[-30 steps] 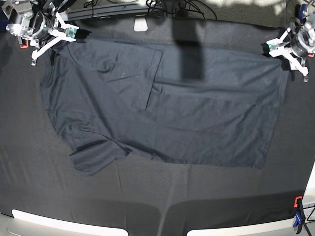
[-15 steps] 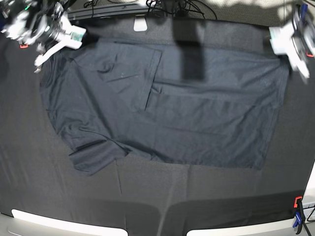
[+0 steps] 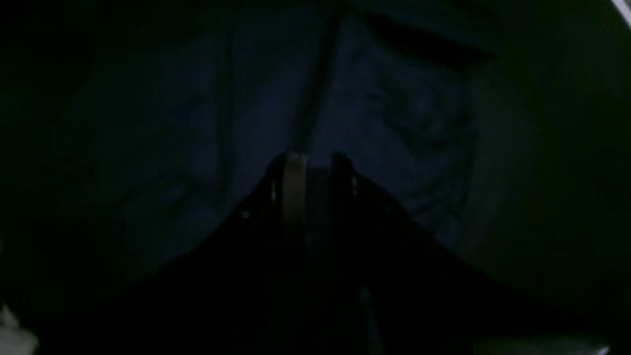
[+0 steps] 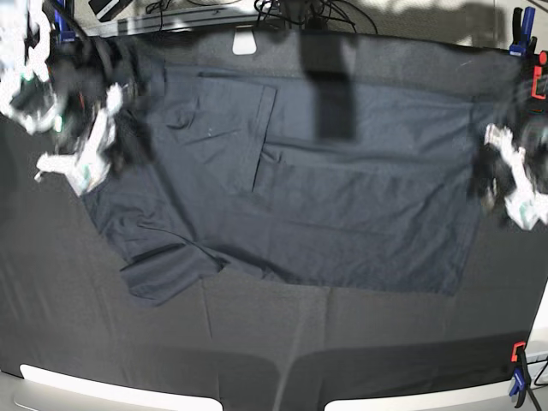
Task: Layout the t-shirt on the table in an organized manner, then fold the t-shirt properly
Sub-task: 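Move both grippers to the shirt's hem corners and grasp them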
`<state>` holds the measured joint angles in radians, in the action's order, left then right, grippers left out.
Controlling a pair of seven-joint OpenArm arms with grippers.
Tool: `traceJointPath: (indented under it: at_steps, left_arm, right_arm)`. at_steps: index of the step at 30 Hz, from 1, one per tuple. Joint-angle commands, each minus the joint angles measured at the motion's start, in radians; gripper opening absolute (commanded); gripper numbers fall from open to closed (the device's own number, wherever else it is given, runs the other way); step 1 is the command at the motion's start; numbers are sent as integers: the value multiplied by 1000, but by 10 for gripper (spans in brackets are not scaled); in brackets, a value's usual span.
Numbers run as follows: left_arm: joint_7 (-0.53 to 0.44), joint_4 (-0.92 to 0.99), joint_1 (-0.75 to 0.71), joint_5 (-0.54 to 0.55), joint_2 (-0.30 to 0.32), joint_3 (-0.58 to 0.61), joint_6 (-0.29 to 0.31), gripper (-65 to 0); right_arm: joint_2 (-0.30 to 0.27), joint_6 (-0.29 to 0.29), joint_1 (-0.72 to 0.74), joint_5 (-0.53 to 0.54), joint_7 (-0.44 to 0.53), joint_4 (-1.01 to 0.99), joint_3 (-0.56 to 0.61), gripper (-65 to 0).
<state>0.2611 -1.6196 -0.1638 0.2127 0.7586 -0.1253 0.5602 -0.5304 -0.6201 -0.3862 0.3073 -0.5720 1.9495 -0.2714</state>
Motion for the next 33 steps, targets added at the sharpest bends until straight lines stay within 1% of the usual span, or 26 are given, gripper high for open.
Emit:
traceJointPath:
  at_steps: [1, 3, 5, 9, 12, 14, 17, 20, 24, 25, 27, 28, 30, 33]
  left_arm:
    - [-26, 24, 52, 28, 3, -13, -10, -398]
    - [-24, 108, 136, 55, -36, -13, -10, -398]
    - [-23, 202, 227, 83, -70, -13, -10, -398]
    - [-24, 431, 413, 141, -134, -12, -6, -398]
    - [-26, 646, 558, 137, -185, -10, -3, -398]
    - [-39, 805, 658, 137, -211, -10, -1, -398]
    - [-97, 1049, 802, 124, -234, -10, -1, -398]
    - [-191, 1276, 927, 37, -254, -10, 6, -398]
    - [-330, 1482, 1011, -113, -289, -10, 4, -398]
    - [-349, 1509, 1015, -147, -296, -10, -18, -398]
    - [-357, 1535, 1011, -172, -307, -10, -96, -398]
    - [-358, 1545, 1009, -172, -309, -10, -117, -398]
    - [-360, 1560, 1009, -172, -310, -10, -115, -398]
    - [-358, 1560, 1009, -172, -315, -10, -115, -398]
  right_arm:
    - [1, 10, 41, 18, 23, -6, -8, -474]
    - [32, 11, 103, 18, 26, -47, -8, -387]
    - [61, 11, 153, 18, 30, -73, -8, -329]
    - [108, 11, 221, 19, 37, -92, -8, -324]
    - [139, 11, 248, 20, 38, -93, -8, -324]
    - [153, 14, 256, 48, 35, -93, -8, -324]
    - [154, 15, 256, 94, 16, -93, -6, -324]
    - [154, 15, 256, 97, -2, -93, -6, -324]
    - [154, 16, 256, 97, -5, -93, -6, -324]
    - [154, 16, 256, 97, -12, -93, -6, -324]
    - [154, 16, 256, 97, -43, -93, -6, -324]
    - [154, 16, 256, 97, -58, -93, -6, -324]
    - [154, 15, 256, 97, -84, -93, -6, -324]
    - [154, 16, 257, 97, -81, -93, -6, -324]
